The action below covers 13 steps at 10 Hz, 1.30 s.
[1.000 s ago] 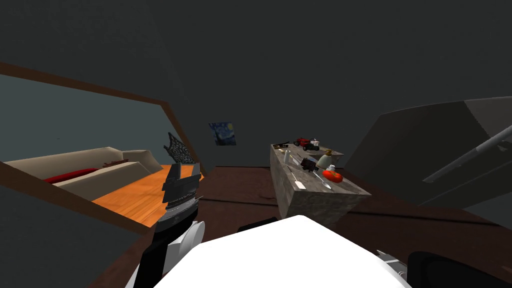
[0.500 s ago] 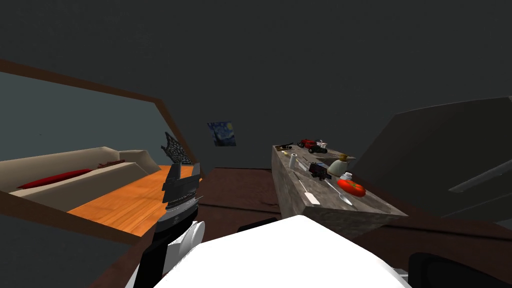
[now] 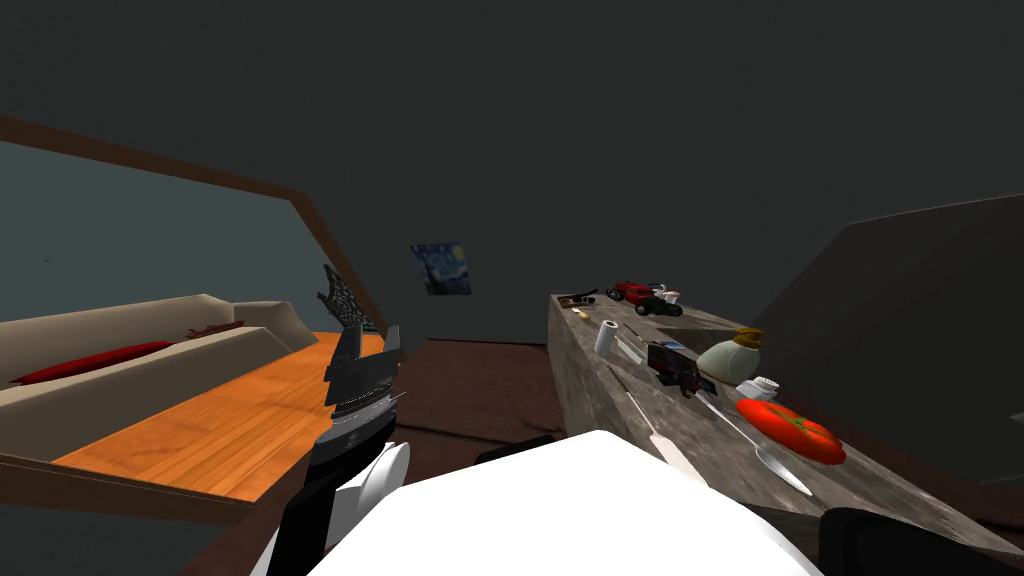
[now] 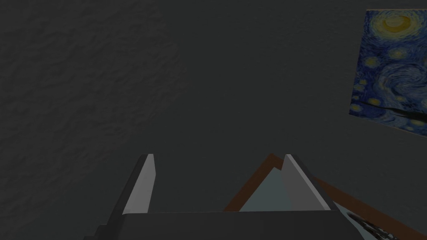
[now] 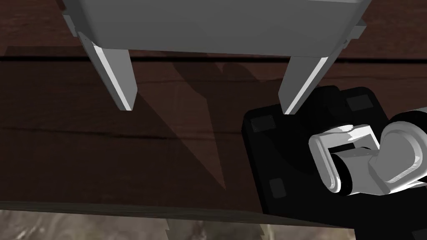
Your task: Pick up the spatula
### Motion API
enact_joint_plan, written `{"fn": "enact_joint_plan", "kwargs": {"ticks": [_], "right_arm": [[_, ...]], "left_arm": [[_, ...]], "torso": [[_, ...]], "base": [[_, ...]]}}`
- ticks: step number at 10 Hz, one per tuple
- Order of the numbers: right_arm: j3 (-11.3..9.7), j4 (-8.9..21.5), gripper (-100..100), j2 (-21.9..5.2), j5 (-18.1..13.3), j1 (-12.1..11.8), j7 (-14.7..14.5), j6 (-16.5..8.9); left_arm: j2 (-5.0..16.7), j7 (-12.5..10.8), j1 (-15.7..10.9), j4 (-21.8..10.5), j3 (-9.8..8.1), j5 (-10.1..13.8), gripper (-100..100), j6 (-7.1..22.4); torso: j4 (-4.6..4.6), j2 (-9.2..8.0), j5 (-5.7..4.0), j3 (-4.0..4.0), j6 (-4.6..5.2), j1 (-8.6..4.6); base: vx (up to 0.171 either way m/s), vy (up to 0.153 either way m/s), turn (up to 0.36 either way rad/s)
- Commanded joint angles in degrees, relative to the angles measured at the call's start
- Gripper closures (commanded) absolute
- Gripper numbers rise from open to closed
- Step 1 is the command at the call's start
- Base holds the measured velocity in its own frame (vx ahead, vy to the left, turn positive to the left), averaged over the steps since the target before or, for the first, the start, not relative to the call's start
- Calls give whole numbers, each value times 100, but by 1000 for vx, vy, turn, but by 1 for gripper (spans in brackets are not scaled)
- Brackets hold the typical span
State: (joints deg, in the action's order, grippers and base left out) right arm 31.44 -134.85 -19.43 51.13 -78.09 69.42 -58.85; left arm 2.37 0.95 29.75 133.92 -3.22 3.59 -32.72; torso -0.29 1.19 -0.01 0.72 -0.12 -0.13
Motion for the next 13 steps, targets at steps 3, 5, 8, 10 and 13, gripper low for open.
{"fn": "enact_joint_plan", "kwargs": {"ticks": [3,5,8,10,13], "right_arm": [[184,-7,-100,-109,351,-42,252,-539],[255,0,-100,-150,486,-50,342,-728],[403,25,-100,-231,765,-54,522,-1116],[411,26,-100,-231,781,-59,521,-1123],[296,305,-100,-180,689,109,367,-1013]], "left_arm": [[0,0,0,0,0,0,0,0],[0,0,1,0,0,0,0,0],[0,0,0,0,0,0,0,0],[0,0,0,0,0,0,0,0],[-1,0,-2,-1,1,0,0,1]], "torso": [[2,-7,3,-4,1,10],[-5,26,-4,14,-2,-18],[-1,5,-5,3,-1,-21],[3,-12,-5,-7,0,-22],[20,-87,2,-51,3,16]], "base": [[230,-14,42],[268,-81,56],[231,-82,56],[136,-70,28],[3,2,2]]}}
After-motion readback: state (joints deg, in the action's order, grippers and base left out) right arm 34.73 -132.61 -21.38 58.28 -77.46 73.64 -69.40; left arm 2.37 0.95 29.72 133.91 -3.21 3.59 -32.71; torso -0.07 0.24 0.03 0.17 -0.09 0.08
